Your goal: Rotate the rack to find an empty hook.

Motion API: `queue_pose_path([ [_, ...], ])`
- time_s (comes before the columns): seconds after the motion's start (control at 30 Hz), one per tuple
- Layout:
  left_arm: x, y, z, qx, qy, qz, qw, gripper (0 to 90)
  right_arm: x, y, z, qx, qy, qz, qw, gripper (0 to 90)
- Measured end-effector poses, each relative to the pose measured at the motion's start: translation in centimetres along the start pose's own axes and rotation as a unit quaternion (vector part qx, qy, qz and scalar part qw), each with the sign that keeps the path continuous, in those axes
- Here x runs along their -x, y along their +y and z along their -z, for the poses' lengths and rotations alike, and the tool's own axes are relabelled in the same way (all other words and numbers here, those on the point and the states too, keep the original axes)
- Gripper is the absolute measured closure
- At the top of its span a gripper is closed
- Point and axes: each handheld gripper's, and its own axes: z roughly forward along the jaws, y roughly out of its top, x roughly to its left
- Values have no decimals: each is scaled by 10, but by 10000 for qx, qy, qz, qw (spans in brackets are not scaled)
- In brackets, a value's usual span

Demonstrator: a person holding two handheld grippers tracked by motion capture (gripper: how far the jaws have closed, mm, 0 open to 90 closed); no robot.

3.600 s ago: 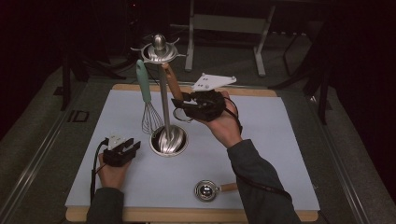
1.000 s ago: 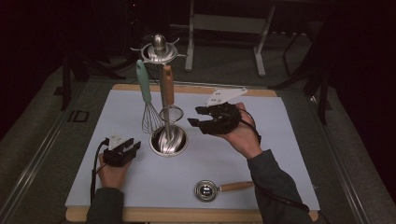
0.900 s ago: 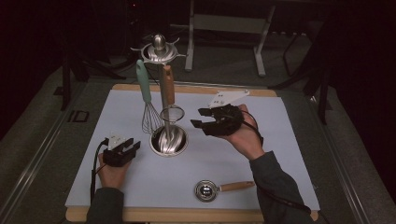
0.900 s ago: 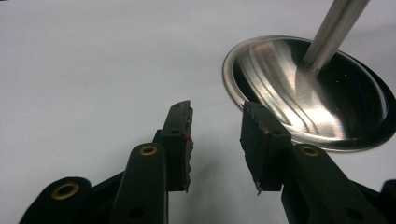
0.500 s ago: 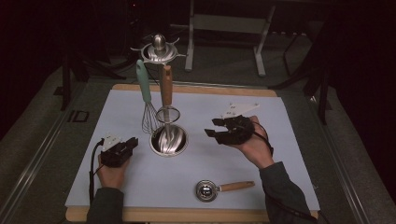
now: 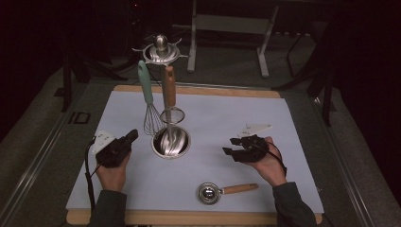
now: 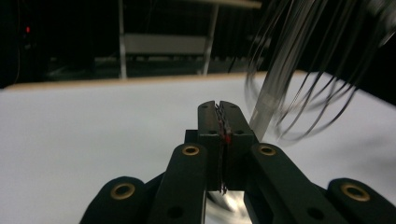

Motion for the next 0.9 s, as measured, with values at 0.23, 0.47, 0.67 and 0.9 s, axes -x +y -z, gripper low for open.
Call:
queue_pose_path([
  [0.23,13,26,7,536,-16,-28,9986,853,7,-24,-9,-150,-247,-183,9994,510],
  [0.47,19,54,19,1166,-263,80,9928,897,18,-45,-15,-175,-296,-490,9982,510],
  [0.67,31,78,23,1573,-424,-40,9866,897,24,-54,-9,-50,-301,-731,9969,511],
  [0.9,51,115,27,2106,-629,-329,9750,897,29,-59,-1,87,-336,-876,9956,513],
])
